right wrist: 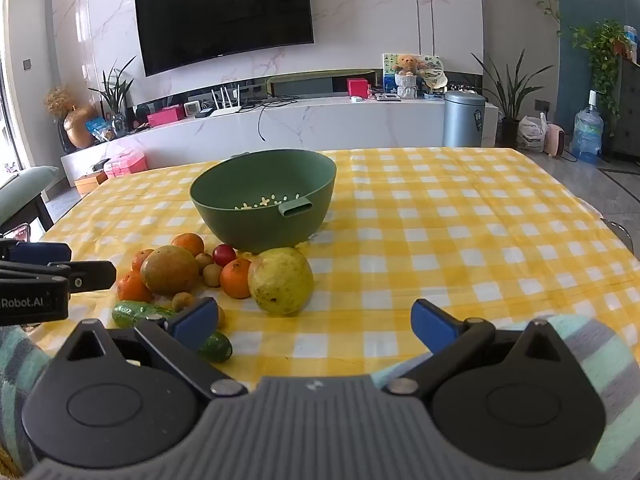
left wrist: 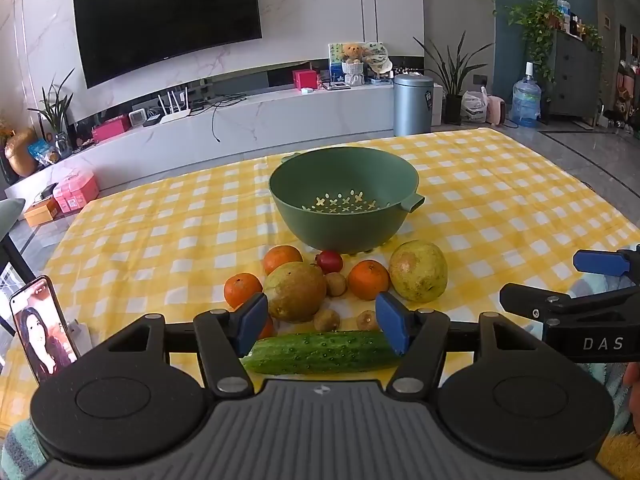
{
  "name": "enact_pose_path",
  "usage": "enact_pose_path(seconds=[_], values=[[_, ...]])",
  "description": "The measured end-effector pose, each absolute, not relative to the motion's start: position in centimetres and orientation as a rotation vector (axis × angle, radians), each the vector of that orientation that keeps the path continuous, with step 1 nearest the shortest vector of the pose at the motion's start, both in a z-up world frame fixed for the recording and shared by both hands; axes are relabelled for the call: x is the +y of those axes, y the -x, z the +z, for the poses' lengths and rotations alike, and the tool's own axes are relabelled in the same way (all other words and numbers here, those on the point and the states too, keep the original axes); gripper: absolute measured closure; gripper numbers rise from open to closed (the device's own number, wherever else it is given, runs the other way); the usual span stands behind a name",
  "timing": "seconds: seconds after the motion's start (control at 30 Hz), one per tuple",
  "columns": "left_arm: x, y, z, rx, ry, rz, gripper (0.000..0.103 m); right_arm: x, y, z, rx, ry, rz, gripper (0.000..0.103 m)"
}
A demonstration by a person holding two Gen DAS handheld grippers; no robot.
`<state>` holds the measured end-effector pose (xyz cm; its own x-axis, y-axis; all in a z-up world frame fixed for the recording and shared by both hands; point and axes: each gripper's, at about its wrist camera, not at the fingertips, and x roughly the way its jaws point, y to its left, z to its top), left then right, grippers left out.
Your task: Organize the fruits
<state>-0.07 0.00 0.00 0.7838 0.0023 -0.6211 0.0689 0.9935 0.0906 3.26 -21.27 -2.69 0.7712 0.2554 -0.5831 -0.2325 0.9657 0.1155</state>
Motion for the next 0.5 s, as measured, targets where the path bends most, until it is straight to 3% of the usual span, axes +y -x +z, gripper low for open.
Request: enact_pose_path(seconds=[0.5], values=[[0.37, -0.30, -0.41, 0.671, -0.112, -0.036, 0.030, -21.33, -3.35, -2.68, 0.639, -0.039, 0.263, 0.004]])
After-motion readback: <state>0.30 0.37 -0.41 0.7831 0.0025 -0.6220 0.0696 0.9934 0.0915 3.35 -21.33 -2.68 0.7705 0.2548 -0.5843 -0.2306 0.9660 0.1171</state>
